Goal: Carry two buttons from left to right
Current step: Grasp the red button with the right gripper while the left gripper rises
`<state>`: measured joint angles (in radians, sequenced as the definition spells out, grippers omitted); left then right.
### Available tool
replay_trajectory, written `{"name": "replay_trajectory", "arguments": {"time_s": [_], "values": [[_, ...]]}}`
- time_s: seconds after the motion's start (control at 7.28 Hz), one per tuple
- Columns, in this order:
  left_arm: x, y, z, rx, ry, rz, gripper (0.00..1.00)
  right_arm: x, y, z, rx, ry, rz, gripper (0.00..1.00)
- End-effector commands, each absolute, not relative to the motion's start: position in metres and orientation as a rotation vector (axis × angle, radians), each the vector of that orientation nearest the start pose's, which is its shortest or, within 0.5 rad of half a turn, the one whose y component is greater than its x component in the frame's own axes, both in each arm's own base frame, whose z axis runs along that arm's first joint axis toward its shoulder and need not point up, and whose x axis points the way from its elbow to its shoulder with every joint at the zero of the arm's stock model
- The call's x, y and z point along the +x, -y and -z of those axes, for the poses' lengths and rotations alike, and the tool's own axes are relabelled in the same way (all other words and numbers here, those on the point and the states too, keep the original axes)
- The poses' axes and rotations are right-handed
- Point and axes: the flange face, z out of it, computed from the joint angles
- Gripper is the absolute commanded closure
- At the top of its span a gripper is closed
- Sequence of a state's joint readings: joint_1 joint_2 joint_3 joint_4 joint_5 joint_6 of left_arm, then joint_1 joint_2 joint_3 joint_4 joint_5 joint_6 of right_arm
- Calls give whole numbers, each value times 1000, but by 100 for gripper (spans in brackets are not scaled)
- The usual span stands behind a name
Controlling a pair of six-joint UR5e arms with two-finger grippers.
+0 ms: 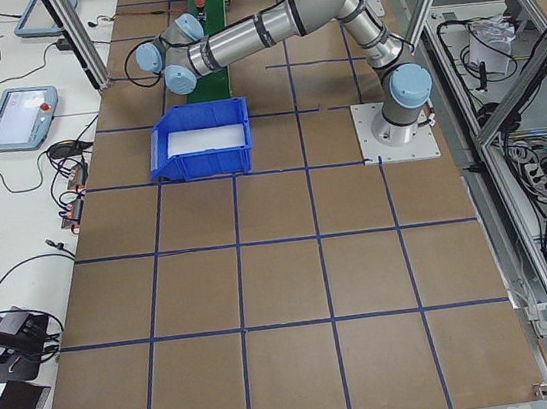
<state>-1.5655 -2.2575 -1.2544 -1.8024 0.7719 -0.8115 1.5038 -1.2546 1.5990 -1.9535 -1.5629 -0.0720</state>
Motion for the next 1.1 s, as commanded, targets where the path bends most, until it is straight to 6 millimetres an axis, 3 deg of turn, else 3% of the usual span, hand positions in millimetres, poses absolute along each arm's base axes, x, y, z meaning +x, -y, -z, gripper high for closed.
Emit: {"name": "replay_trajectory", "arguments": {"time_s": [0.0, 0.14, 0.55, 0.69, 0.82, 0.96], "values": [[-193, 681, -256, -1703, -2863, -1422, 10, 100, 616, -318, -17, -3124, 71, 2], [-184, 680, -278, -1681, -2902, -1326, 2, 99, 622, -308, -20, -3125, 85, 2], [-113, 653, -362, -1473, -3030, -881, 0, 99, 625, -291, -22, -3125, 71, 4], [-102, 641, -387, -1377, -3023, -732, 0, 99, 625, -292, -22, -3125, 74, 16], [-91, 627, -409, -1239, -3001, -592, 0, 99, 627, -295, -32, -3126, 86, 54], [-90, 613, -429, -1197, -3022, -537, 0, 98, 627, -296, -34, -3126, 88, 74]]}}
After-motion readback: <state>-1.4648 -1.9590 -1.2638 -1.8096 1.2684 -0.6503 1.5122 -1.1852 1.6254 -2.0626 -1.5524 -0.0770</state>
